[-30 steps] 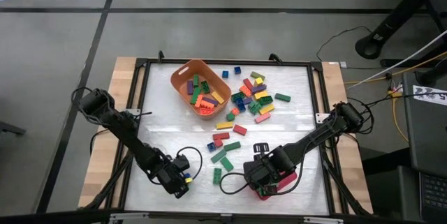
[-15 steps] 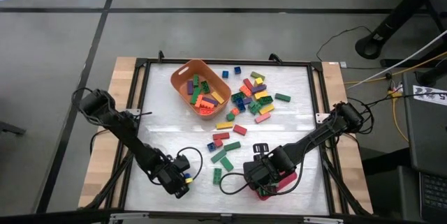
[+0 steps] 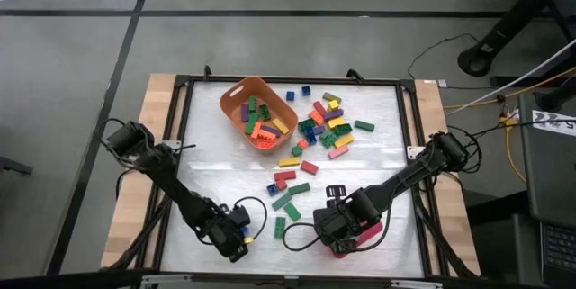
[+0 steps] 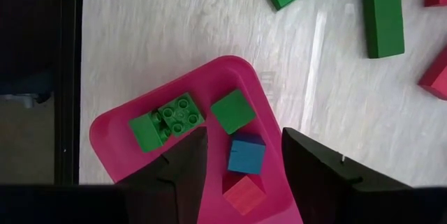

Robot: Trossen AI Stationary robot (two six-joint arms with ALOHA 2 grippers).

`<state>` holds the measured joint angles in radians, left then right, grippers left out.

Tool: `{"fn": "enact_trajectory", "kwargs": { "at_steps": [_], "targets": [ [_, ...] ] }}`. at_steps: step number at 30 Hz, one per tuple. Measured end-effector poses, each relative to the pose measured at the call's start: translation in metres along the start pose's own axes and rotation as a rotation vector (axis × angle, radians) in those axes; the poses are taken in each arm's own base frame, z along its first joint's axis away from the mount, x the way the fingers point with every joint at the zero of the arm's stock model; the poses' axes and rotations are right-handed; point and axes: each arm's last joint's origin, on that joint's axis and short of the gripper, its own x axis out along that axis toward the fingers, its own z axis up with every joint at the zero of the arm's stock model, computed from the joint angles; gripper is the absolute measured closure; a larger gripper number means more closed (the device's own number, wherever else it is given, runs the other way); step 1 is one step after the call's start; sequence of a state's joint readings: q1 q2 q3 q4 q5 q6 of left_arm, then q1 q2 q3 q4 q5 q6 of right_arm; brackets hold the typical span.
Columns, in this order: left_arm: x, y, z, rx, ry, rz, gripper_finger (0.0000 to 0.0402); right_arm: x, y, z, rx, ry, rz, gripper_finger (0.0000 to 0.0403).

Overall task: Sort blocks by size
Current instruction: Put the small green block into the red bin

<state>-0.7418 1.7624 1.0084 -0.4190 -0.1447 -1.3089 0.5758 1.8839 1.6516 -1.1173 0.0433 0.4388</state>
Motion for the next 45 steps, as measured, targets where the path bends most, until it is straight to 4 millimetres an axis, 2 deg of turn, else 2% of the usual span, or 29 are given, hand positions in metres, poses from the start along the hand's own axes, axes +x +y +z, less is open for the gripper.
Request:
{"fn": "enact_trajectory", "kwargs": {
  "at_steps": [9,18,23,28,33,38,42,45],
  "targets": [
    [0.014,0.002,-0.007,0.149,0.022,0.035,0.0232,0.0,0.0,0.0,0.001,-0.001,0.001,0.0221],
    [0.014,0.003,-0.007,0.151,0.022,0.038,0.0234,0.0,0.0,0.0,0.001,-0.001,0.001,0.0221],
    [0.005,0.001,-0.005,0.162,0.016,0.006,0.0282,0.0,-0.001,0.001,-0.002,-0.015,-0.03,0.0221],
    [-0.015,-0.002,0.002,0.205,-0.009,-0.057,0.0287,0.0,-0.003,0.001,-0.082,-0.022,-0.067,0.0221],
    [-0.033,-0.001,0.018,0.21,-0.06,-0.099,0.0287,0.0,-0.01,0.002,-0.127,0.001,-0.079,0.0221],
    [-0.051,0.005,0.043,0.265,-0.149,-0.124,0.0287,0.0,-0.03,-0.003,-0.101,0.123,-0.131,0.0221],
    [-0.057,0.007,0.071,0.288,-0.275,-0.155,0.028,-0.002,-0.045,-0.007,-0.077,0.207,-0.174,0.0221],
    [-0.055,0.002,0.096,0.359,-0.418,-0.235,0.028,-0.003,-0.054,-0.01,-0.103,0.25,-0.226,0.0221]
  ]
}}
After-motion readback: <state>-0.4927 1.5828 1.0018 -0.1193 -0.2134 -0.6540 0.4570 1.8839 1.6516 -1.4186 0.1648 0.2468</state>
